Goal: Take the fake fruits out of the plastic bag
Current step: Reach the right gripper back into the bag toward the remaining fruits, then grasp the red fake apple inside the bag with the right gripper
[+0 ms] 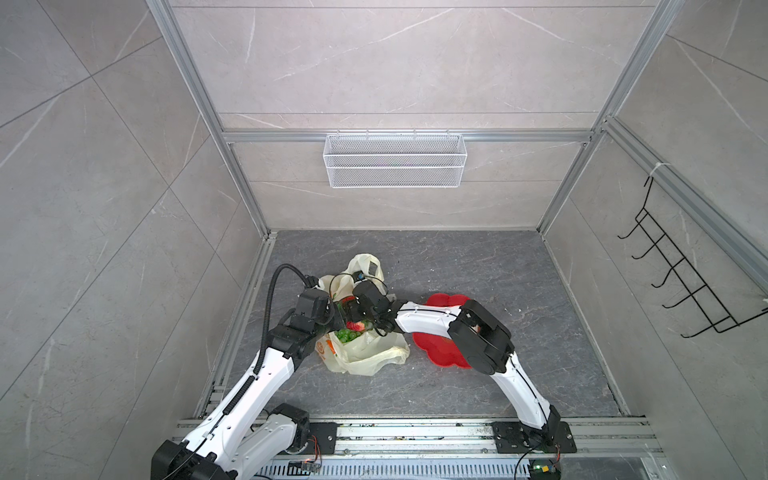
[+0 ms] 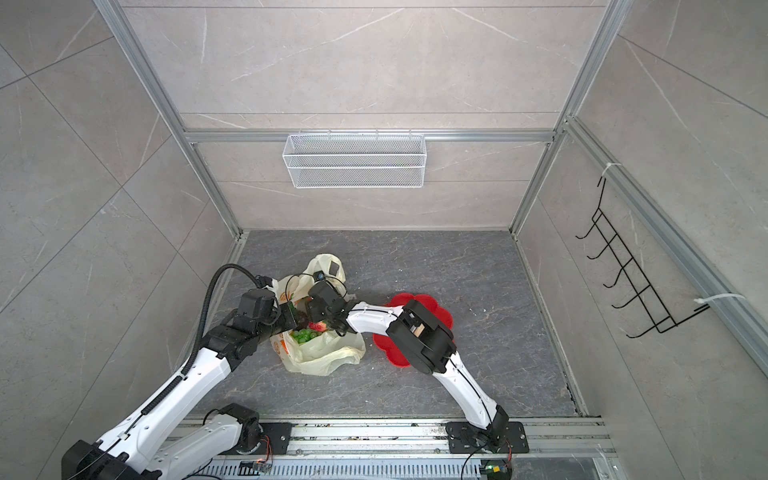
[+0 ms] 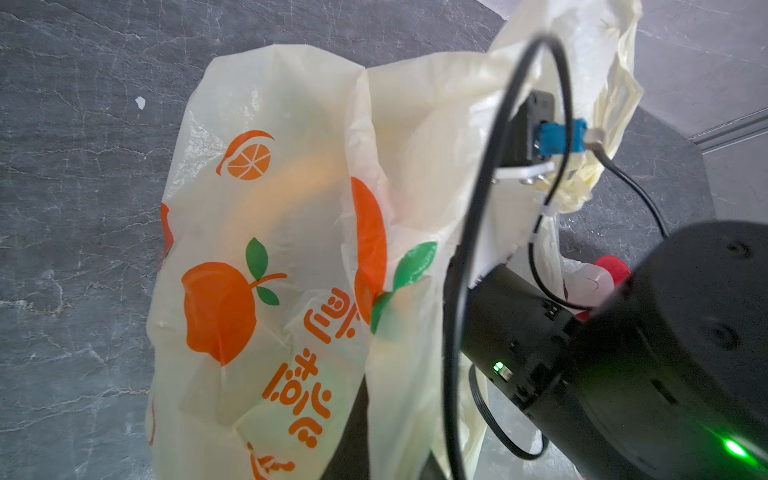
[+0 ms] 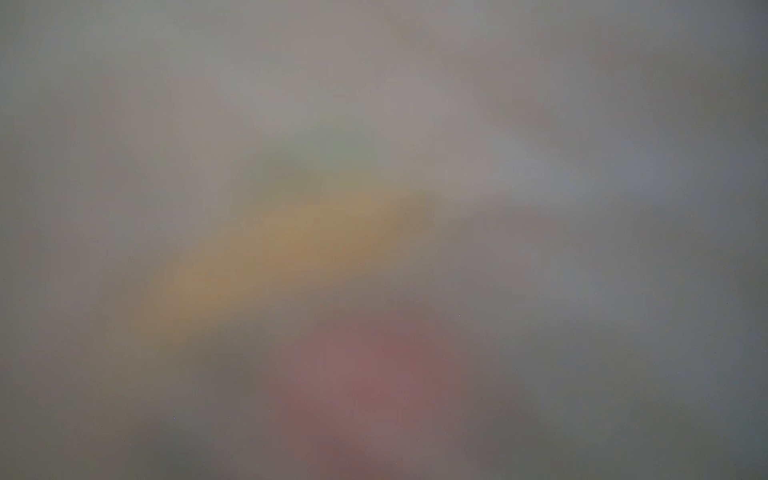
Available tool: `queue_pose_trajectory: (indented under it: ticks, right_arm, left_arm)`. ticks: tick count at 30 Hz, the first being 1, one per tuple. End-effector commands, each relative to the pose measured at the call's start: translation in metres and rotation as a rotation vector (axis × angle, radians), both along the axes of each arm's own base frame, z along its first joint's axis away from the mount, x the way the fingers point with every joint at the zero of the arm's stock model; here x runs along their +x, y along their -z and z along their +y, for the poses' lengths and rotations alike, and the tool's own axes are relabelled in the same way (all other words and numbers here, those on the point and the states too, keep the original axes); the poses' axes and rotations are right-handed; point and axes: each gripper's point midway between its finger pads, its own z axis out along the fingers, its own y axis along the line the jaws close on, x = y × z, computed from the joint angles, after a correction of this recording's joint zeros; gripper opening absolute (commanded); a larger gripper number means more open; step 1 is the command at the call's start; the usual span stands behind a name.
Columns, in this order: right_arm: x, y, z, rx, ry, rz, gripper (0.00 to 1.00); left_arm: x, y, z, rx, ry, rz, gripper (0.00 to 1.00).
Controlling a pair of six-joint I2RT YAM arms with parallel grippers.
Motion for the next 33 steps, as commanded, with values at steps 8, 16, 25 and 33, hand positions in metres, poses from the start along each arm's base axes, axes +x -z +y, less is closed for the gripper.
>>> queue_pose_trajectory:
  ticks: [8, 16, 25, 33]
  right_arm:
    - [-0.057, -0.02, -0.05, 0.027, 0.072, -0.056, 0.59]
    - [-0.096, -0.035, -0.083, 0.055, 0.104, -0.054, 0.59]
    - [-0.111, -0.073, -0.087, 0.072, 0.08, -0.118, 0.6]
    - [-0.119, -0.108, -0.099, 0.131, 0.074, -0.148, 0.6]
  left_arm:
    - [-0.003, 0.02, -0.031, -0.05, 0.159, 0.015, 0.08]
    - [-0.024, 0.02, -0.058, -0.029, 0.301, -0.044, 0.09]
    - [-0.019, 0.005, -0.032, 0.035, 0.181, -0.115, 0.09]
    - [-0.007, -0.004, -0.029, 0.053, 0.124, -0.107, 0.09]
